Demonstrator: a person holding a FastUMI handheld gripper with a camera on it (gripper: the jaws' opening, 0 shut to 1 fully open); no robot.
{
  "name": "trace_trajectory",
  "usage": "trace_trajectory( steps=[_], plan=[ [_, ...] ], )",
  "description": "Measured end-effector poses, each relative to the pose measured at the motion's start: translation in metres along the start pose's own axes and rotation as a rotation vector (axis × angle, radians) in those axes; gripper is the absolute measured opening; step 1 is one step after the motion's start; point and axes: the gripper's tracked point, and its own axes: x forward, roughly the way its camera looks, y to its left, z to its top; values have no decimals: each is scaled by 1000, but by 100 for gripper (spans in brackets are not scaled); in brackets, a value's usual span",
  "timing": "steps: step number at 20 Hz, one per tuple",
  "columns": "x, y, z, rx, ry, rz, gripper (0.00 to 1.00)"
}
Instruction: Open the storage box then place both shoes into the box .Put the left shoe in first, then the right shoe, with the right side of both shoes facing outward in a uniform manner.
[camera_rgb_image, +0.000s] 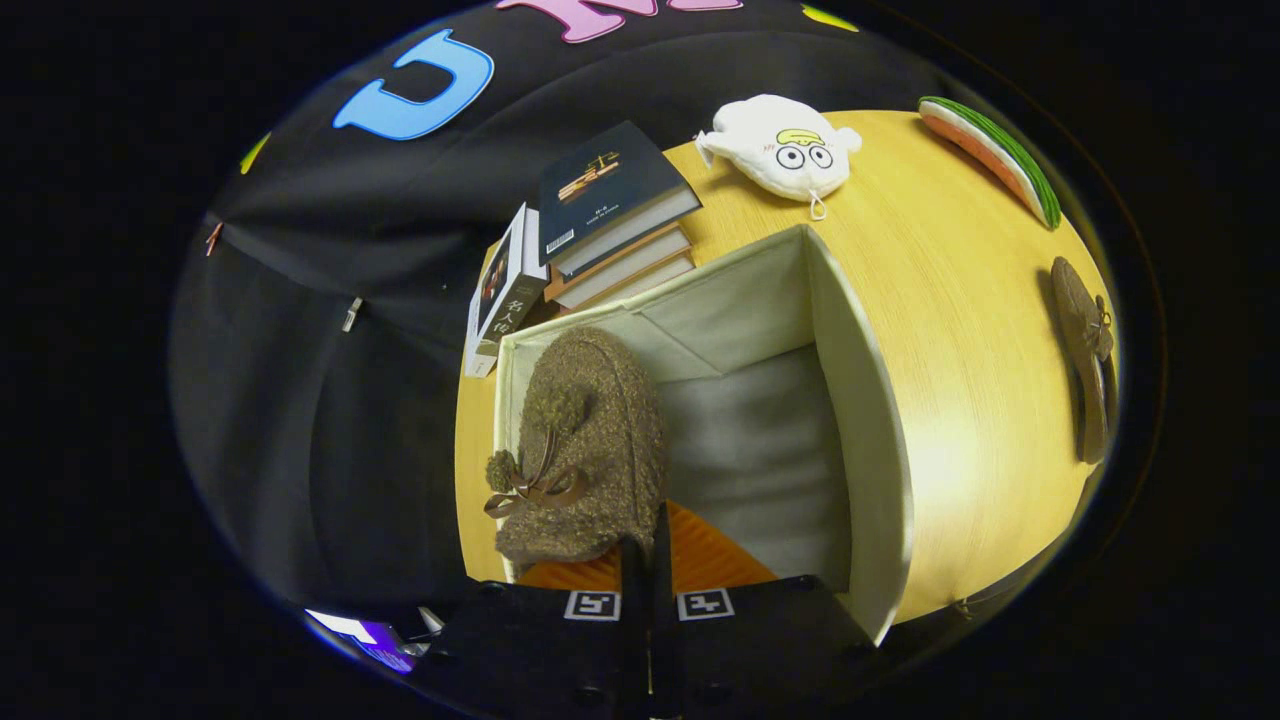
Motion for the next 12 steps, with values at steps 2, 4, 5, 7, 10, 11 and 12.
trace_trajectory(
  steps=[2, 4, 5, 7, 10, 11, 12],
  plan=[
    [5, 0, -1, 7, 7, 0, 6],
    [6, 6, -2, 17, 20, 27, 12],
    [9, 12, -5, 28, 31, 46, 17],
    [2, 27, -2, 28, 30, 93, 72],
    [-9, 45, -2, -13, 5, 146, 98],
    [-18, 48, 1, -40, -11, 160, 98],
    [-28, 49, 4, -70, -33, 170, 98]
  ],
)
